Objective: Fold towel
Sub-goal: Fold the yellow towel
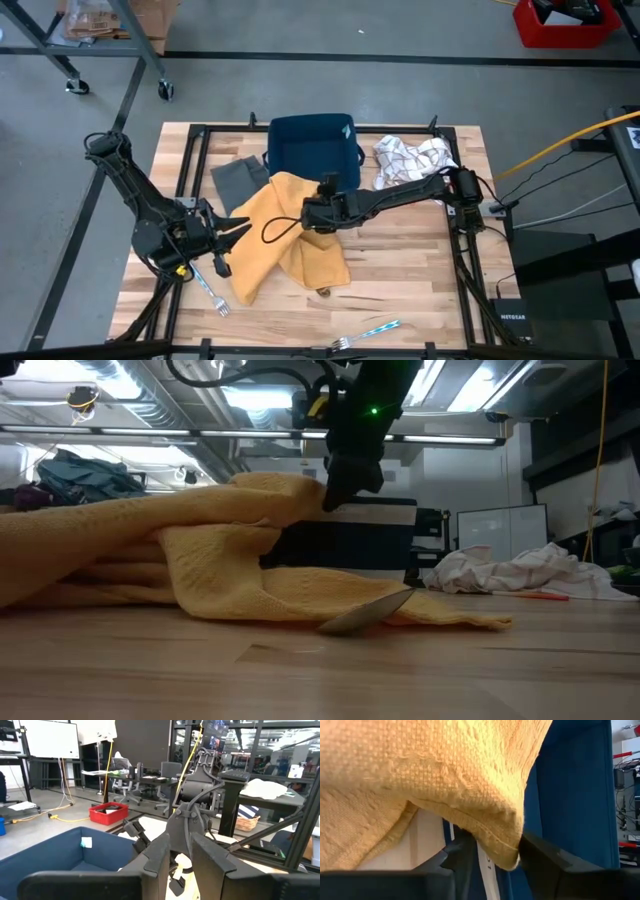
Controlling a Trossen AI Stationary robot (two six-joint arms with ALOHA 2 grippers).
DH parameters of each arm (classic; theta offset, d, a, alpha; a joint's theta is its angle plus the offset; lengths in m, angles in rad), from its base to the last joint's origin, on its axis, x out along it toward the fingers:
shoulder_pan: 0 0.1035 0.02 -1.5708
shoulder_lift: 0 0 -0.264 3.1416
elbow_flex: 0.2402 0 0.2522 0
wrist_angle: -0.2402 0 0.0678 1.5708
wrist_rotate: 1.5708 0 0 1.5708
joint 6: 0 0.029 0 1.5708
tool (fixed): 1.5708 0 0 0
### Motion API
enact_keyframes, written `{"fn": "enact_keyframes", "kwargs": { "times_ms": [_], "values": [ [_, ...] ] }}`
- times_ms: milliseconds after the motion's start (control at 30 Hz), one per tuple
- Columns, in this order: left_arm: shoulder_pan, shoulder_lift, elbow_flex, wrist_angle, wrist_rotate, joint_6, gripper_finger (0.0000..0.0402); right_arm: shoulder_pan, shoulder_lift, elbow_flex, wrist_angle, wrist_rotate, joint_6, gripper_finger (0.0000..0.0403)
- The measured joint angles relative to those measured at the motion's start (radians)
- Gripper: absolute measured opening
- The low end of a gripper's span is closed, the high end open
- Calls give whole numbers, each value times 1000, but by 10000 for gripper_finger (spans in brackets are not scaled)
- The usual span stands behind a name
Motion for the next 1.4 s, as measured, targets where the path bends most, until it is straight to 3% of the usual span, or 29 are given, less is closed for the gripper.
{"fn": "enact_keyframes", "kwargs": {
  "times_ms": [300, 433, 733, 1400],
  "values": [
    [1, 0, 0, -1, 0, 0, 70, 10, 0, 0, -3, 1, 5, 41],
    [1, 0, 0, -1, 0, 0, 70, 37, 0, 0, -5, 29, 5, 11],
    [1, 0, 0, 0, 0, 0, 70, 100, 0, 0, -4, 82, 9, 32],
    [1, 0, 0, -1, 0, 0, 70, 98, 0, 0, 70, 34, 20, 35]
  ]
}}
